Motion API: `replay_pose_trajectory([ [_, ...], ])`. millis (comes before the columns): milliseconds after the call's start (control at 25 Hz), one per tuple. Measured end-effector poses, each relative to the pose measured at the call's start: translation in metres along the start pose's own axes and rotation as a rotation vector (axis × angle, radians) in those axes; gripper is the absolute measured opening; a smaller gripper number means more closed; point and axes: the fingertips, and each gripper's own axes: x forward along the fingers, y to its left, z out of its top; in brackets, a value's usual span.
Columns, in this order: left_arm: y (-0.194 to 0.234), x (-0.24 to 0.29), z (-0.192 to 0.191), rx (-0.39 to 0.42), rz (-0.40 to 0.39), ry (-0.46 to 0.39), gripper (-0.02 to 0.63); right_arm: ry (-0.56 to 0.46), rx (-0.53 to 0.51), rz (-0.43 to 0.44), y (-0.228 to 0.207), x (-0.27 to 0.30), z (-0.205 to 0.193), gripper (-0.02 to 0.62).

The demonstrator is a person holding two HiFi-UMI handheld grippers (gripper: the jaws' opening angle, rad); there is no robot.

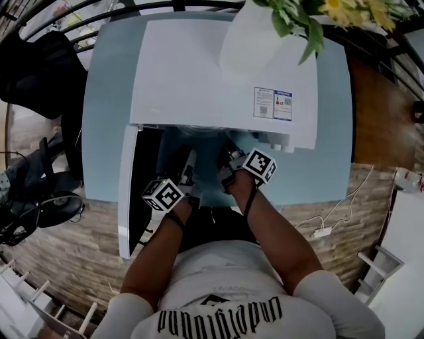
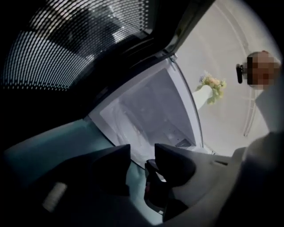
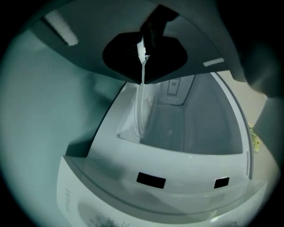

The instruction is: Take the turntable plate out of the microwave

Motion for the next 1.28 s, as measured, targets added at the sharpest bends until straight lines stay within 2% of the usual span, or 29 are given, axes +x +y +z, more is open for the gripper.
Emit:
replay_pose_trajectory([
  [200, 0.008, 0.011, -0.012, -0.148, 0.002, -0.001, 0.209, 0.008, 0.006, -0.007, -0.006, -0.017, -0.004, 0.018],
  [360, 0.021, 0.017, -0.021, -0.235, 0.026, -0.013, 0.224, 0.020, 0.001, -0.012, -0.008, -0.032, -0.006, 0.018],
  [560, 0.028, 0.024, -0.027, -0.331, 0.016, -0.033, 0.224, 0.044, -0.003, -0.022, -0.011, -0.047, -0.010, 0.018],
  [880, 0.026, 0.041, -0.033, -0.401, -0.060, -0.046, 0.224, 0.077, -0.011, -0.037, -0.016, -0.071, -0.019, 0.018],
  [1040, 0.027, 0.049, -0.035, -0.418, -0.052, -0.042, 0.220, 0.082, -0.012, -0.042, -0.017, -0.077, -0.020, 0.018],
  [1120, 0.023, 0.050, -0.034, -0.403, -0.060, -0.045, 0.131, 0.083, -0.012, -0.042, -0.018, -0.078, -0.021, 0.018],
  [1280, 0.022, 0.051, -0.034, -0.442, -0.079, -0.058, 0.097, 0.086, -0.016, -0.038, -0.017, -0.078, -0.019, 0.018],
])
